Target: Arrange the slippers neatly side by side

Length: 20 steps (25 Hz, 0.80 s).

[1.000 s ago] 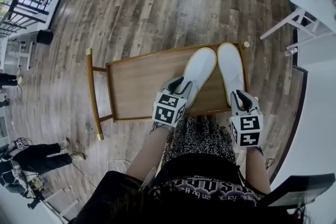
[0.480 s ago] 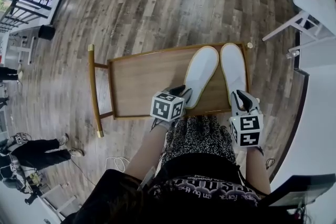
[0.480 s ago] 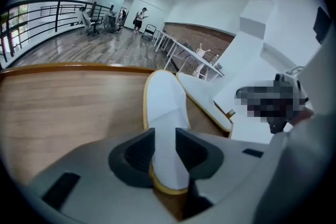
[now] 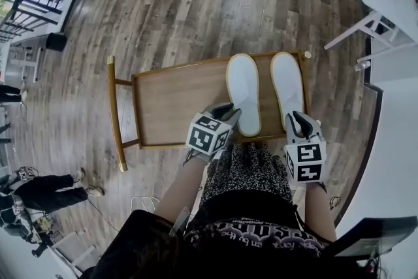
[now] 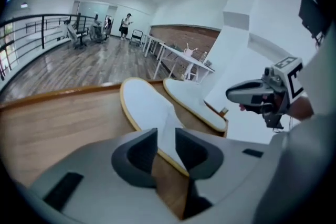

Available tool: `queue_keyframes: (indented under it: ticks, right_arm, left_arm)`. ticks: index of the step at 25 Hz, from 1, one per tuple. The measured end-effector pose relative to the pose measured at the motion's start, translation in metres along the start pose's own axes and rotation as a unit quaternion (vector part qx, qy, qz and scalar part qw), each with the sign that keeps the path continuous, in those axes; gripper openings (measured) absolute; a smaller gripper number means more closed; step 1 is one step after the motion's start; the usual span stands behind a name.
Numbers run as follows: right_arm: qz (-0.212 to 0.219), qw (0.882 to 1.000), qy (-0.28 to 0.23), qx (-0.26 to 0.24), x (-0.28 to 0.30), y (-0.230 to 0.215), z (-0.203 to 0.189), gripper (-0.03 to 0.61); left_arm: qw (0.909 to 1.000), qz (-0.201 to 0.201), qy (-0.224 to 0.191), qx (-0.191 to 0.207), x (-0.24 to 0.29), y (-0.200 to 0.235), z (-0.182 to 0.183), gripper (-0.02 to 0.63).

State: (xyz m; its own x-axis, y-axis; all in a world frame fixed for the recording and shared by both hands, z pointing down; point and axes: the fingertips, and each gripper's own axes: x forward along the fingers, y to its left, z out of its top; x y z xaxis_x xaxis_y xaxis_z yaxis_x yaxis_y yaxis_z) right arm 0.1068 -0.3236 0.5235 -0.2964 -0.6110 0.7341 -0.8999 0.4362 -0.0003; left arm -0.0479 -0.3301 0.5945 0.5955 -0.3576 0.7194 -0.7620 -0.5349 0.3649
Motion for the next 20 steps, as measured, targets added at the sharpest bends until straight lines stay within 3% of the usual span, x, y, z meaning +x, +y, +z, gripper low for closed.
queue_keyframes:
  ticks: [4,9,11,15,20]
  right_arm:
    - [-0.003,1.000,0.006,0.006,0.000,-0.005,-0.008,0.055]
    - [-0.002,1.000,0.011,0.008,-0.003,-0.003,-0.011,0.055]
    - [-0.004,1.000,0.011,0.010,-0.004,-0.005,-0.012,0.055]
    - [-0.010,1.000,0.009,0.014,-0.006,-0.011,-0.013,0.055]
    - [-0.008,1.000,0.009,0.013,-0.003,-0.012,-0.014,0.055]
  left_arm:
    - [0.9952,0.047,0.012,0.085,0.008,0.033,0.021,0.104]
    - [0.9781,0.053,0.083,0.183,0.036,0.040,0.024,0.081]
    - [0.9765,0.047,0.094,0.188,0.043,0.038,0.020,0.078]
    - [0.9841,0.042,0.080,0.153,0.043,0.034,0.019,0.075]
    - [0.9872,0.033,0.065,0.141,0.046,0.024,0.021,0.075]
